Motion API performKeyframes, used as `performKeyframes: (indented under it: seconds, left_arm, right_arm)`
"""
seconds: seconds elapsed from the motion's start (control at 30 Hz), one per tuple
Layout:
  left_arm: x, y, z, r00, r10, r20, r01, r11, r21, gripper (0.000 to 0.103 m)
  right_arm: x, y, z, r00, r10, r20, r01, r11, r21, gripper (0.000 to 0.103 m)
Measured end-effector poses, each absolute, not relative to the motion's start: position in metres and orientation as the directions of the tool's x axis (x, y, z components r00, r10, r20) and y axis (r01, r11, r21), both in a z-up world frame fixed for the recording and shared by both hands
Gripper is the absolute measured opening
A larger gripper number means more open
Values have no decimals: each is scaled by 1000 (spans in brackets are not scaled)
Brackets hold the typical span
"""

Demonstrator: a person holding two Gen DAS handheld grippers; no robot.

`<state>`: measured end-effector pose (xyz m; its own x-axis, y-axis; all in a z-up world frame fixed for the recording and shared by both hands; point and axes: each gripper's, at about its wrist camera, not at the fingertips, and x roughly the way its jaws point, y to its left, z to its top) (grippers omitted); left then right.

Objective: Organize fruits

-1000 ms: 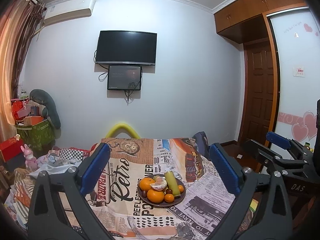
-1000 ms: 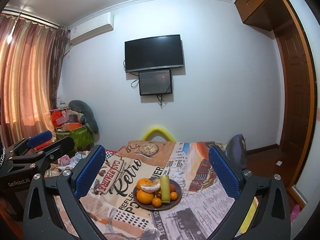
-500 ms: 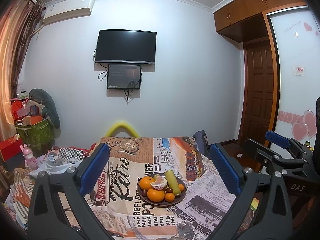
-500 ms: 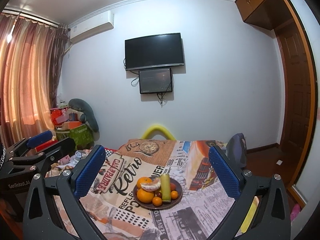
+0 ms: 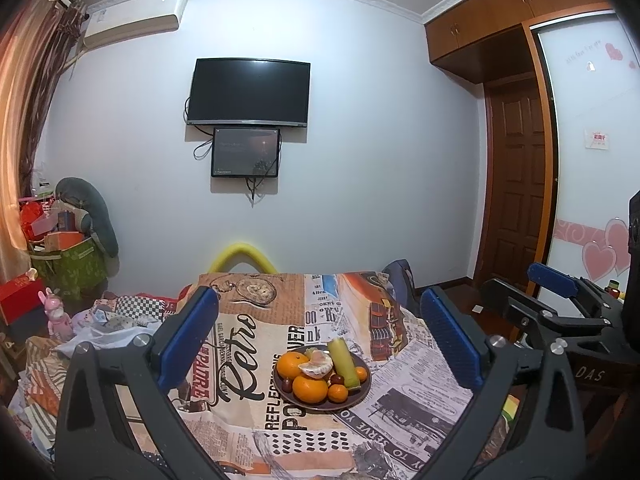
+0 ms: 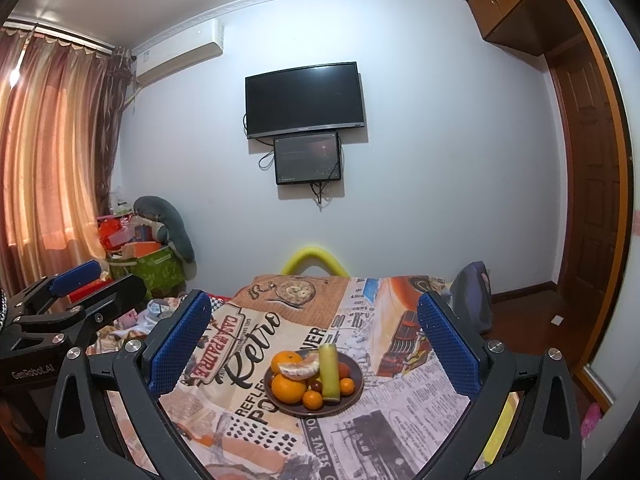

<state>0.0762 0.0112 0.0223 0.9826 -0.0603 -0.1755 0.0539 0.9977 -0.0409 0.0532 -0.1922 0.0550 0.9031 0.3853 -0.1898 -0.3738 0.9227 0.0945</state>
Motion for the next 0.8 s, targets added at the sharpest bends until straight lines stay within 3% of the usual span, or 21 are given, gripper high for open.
performKeyframes:
  seconds: [0.8]
  left_arm:
    - [78,13,21,979,-79,-187,73,997,-40,103]
  right_arm:
    - [55,-197,55,912,368,-182,-359,930,83,103]
